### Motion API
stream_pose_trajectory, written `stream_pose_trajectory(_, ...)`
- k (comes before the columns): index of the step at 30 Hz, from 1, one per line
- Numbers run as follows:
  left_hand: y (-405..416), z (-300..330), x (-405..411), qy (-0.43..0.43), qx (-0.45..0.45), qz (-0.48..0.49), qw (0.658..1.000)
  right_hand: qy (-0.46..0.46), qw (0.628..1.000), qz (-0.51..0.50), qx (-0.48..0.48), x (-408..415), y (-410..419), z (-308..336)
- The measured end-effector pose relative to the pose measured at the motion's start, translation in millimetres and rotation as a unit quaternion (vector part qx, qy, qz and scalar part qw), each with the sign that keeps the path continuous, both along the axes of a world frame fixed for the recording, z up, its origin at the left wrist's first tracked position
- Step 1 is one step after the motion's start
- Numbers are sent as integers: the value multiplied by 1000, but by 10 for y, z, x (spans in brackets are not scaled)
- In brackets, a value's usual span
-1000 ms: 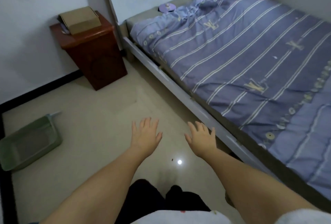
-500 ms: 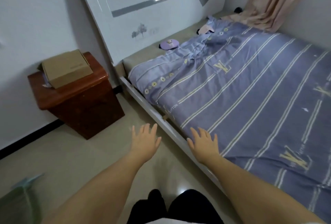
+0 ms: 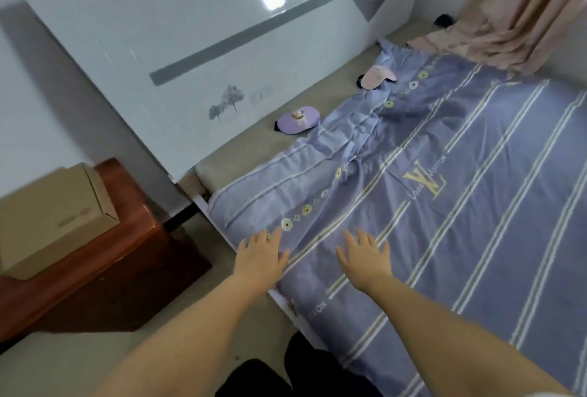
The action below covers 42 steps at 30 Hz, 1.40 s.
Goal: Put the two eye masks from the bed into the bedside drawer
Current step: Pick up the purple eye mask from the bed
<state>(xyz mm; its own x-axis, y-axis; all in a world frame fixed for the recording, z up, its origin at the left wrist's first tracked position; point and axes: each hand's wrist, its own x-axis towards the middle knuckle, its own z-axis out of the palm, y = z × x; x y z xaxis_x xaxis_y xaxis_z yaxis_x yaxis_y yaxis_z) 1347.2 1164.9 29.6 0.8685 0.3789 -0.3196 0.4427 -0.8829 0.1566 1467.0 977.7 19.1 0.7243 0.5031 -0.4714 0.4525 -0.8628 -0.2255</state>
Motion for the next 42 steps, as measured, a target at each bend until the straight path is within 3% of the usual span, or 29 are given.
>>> stream_pose_trajectory(6,786,-161,1046,59,-73,32,995,9,1000,-1,1,1061,871,-253)
stream_pose_trajectory(10,1360,-380,1904,53,-105,34,992,18,999,-25,9,1710,1454,-599)
stream_pose_trajectory(17,2368,-1352,3404,71,-129,26,989,11,996,-85,29,2579,2514,-1747)
stream_pose_trajectory(20,2690,-1790,3938,25,-131,49,990,-4,997,-82,-16,2618,2630,-2203)
stream_pose_trajectory(25,3018,-2246,4617,-86,-111,97,985,-154,983,-93,44,2609,2660,-2463)
stream_pose_trajectory(31,3007,-2387,4790,-73,-61,53,994,-199,976,-81,41,2623,2657,-2551)
stream_pose_trajectory(34,2961,-2317,4663,-62,-119,53,990,-195,977,-78,41,2615,2658,-2573)
stream_pose_trajectory(38,2967,-1988,4297,-83,-344,149,923,-103,992,-77,1,2660,2671,-2426)
stream_pose_trajectory(40,2924,-1715,4072,-74,-450,190,870,-16,997,-69,-18,2725,2662,-2296)
stream_pose_trajectory(42,2829,-1398,3846,-74,-532,252,805,72,990,-113,43,2818,2670,-2044)
